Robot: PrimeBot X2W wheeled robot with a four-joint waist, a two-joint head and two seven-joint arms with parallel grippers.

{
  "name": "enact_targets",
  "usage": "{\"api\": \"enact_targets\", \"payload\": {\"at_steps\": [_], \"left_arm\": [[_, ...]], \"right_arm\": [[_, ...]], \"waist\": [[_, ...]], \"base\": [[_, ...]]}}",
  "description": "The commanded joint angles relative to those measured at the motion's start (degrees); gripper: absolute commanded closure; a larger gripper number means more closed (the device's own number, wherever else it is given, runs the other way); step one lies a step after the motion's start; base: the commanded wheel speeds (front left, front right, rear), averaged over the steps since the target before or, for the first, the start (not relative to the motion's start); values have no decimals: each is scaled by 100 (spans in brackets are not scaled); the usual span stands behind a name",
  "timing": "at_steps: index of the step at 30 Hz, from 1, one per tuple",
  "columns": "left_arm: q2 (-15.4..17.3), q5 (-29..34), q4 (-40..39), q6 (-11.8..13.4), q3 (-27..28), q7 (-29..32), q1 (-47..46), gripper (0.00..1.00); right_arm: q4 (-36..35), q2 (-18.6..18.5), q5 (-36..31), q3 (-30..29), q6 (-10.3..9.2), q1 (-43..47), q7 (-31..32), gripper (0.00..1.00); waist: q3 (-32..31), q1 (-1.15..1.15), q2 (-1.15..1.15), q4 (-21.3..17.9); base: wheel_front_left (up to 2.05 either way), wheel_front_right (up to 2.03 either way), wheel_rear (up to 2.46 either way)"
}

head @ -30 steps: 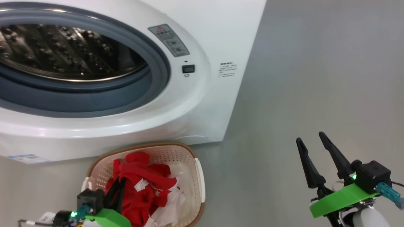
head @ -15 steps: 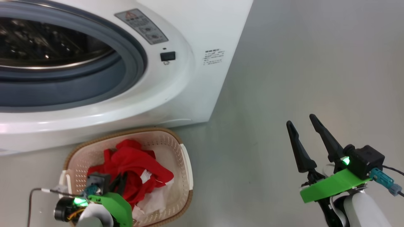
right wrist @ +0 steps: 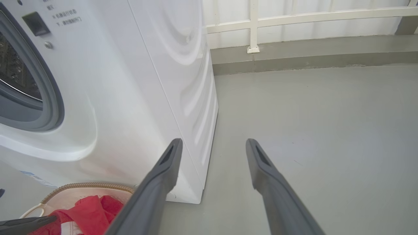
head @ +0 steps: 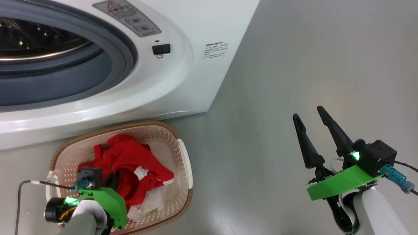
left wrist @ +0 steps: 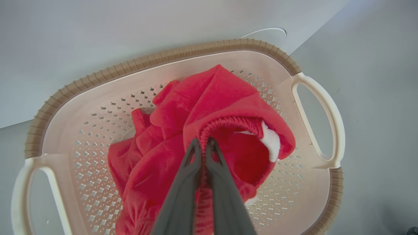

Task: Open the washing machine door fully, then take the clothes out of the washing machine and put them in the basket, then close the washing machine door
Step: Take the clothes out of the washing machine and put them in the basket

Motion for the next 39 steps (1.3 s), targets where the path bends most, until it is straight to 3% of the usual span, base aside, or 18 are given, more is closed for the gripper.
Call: {"api": "enact_targets", "payload": {"at_steps": [1,12,19,39], "left_arm": [[170,-88,-27,-17,93,-72,-31,0],[266,-547,-430,-17,65,-72,141,0],[354,-742,-1006,-17,557,-72,383,0],[278,316,-3045,-17,1954,-72,1482,0]], "right_arm": [[-128,-10,-30,85,9,-6,-68,0],[-87,-45,-24,53,9,30,-68,0],[-48,-77,-13,22,9,137,-68,0],[41,-253,75,-6,9,573,-68,0]], "waist": [[-21,0,0,18],[-217,0,0,156],[-454,0,0,235],[-1308,0,0,486]], "base": [[0,0,0],[0,0,0],[0,0,0],[0,0,0]]}}
